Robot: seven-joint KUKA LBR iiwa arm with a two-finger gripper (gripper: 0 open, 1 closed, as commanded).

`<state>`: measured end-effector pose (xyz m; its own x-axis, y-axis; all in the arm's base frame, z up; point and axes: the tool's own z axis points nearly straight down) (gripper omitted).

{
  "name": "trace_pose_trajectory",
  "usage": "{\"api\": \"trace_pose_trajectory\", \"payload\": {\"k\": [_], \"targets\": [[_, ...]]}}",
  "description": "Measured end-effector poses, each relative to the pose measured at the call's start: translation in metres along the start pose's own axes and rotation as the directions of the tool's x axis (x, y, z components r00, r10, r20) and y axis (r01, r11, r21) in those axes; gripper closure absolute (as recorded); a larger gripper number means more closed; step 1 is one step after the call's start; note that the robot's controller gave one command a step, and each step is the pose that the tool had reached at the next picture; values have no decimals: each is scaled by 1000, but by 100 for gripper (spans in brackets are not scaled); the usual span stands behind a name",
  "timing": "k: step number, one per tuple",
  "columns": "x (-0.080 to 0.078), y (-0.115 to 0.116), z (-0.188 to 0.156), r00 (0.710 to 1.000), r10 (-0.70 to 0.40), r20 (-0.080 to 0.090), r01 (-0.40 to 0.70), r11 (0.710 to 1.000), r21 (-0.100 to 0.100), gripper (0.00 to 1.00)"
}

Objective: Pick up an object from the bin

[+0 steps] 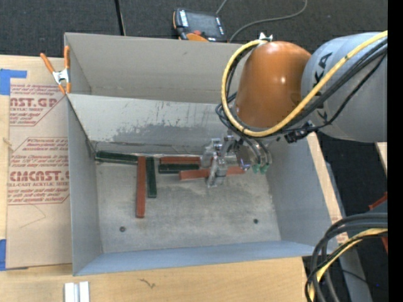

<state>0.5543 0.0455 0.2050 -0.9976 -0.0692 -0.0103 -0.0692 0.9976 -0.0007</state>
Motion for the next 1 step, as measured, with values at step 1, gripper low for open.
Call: {"api": "trace_pose_trajectory", "payload": {"k": [1], "targets": [[-15, 30, -28, 985, -173, -5, 173, 985, -2, 100]]}}
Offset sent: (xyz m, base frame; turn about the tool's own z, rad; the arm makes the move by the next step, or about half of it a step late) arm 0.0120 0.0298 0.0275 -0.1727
